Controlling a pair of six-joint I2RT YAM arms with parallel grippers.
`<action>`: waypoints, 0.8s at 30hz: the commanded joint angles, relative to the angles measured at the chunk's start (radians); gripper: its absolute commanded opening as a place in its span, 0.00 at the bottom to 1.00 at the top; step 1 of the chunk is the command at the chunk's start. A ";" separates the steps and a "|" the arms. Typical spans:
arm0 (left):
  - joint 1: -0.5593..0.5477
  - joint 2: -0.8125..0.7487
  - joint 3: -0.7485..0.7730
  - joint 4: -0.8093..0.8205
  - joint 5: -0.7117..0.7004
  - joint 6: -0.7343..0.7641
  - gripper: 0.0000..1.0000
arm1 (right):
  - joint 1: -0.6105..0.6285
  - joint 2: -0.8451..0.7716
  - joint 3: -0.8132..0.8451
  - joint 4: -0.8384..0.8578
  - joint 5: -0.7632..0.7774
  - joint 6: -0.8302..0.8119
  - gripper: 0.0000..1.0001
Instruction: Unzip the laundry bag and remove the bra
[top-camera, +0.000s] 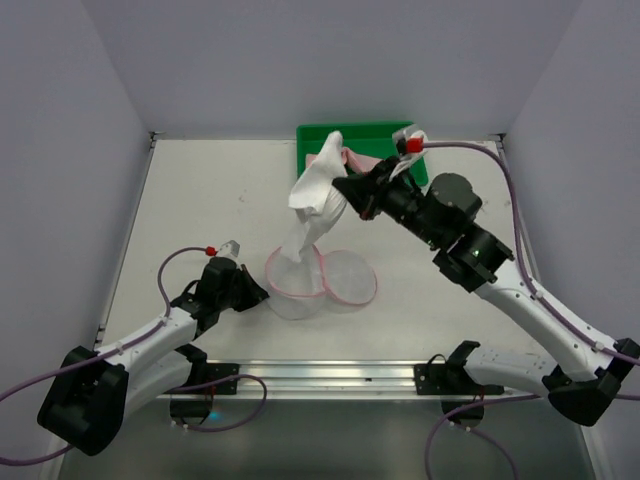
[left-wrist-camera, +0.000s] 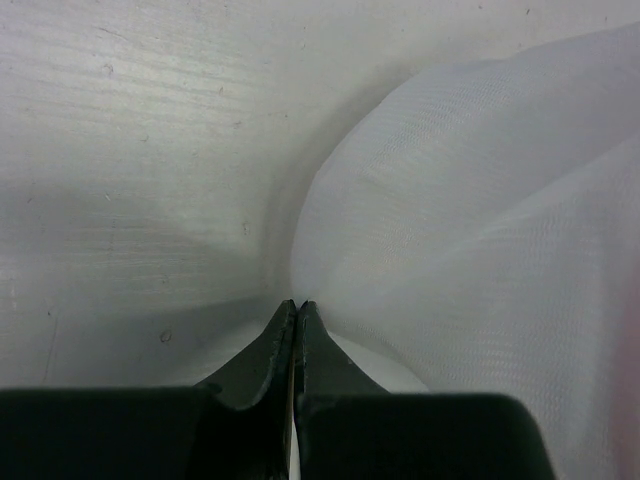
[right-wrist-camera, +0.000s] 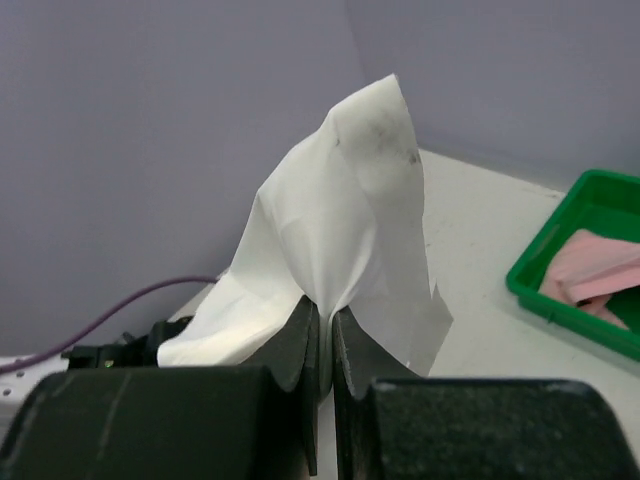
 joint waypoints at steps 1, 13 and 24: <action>0.000 -0.010 -0.010 0.007 -0.029 -0.002 0.00 | -0.107 0.038 0.170 0.057 -0.041 -0.033 0.00; -0.001 0.010 -0.005 0.000 -0.004 0.001 0.00 | -0.410 0.360 0.638 -0.040 -0.151 -0.076 0.00; -0.001 -0.039 0.011 -0.038 0.002 0.008 0.00 | -0.630 0.829 0.824 0.014 -0.250 -0.088 0.00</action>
